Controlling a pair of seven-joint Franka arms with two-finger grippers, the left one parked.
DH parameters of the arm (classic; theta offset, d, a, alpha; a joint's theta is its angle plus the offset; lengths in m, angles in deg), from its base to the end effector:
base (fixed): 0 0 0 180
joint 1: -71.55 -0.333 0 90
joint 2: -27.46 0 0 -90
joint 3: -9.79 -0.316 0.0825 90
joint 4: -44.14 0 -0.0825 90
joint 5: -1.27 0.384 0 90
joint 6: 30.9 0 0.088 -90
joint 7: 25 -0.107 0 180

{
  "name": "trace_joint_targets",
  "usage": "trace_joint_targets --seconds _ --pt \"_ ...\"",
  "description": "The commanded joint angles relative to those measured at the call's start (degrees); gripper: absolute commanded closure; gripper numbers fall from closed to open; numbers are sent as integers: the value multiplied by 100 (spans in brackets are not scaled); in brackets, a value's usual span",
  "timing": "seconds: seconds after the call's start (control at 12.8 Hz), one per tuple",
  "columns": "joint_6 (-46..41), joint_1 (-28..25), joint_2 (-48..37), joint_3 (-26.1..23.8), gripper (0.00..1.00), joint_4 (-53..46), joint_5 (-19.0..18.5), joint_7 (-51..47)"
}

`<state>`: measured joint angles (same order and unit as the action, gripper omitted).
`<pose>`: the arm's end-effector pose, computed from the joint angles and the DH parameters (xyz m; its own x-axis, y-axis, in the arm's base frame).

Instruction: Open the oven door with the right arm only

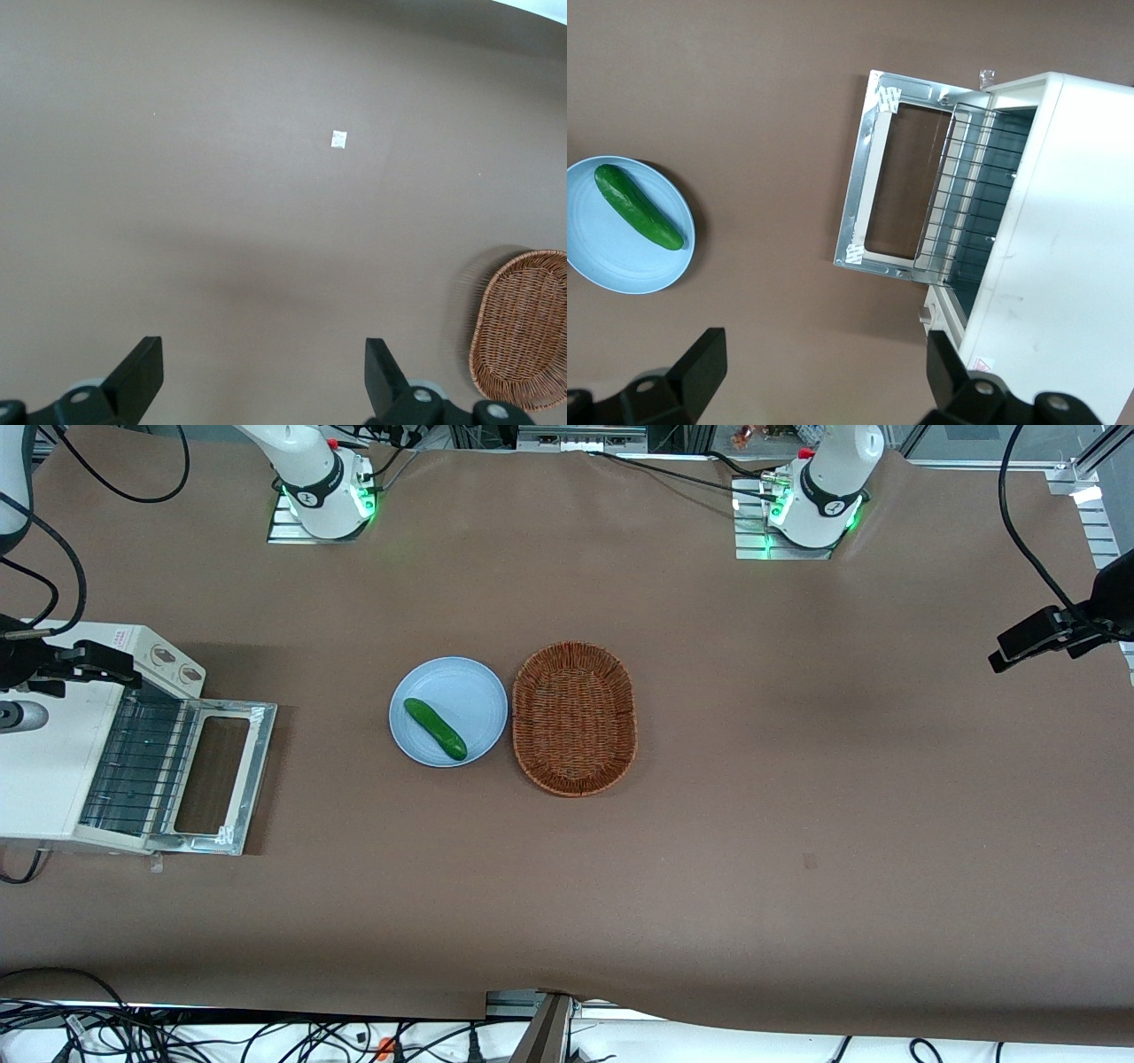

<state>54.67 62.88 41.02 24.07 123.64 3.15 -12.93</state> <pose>0.6128 -0.0386 0.5690 0.9853 0.1152 -0.1258 0.1160 -0.9932 -0.0012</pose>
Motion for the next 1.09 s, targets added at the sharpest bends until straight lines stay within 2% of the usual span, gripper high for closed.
trace_joint_targets --seconds 0.0,0.16,1.02 --pt "12 66 -371 -214 0 320 -187 -441" --pt "21 321 -565 -478 0 435 -214 -678" --pt "-32 313 -522 -471 0 101 -188 -662"
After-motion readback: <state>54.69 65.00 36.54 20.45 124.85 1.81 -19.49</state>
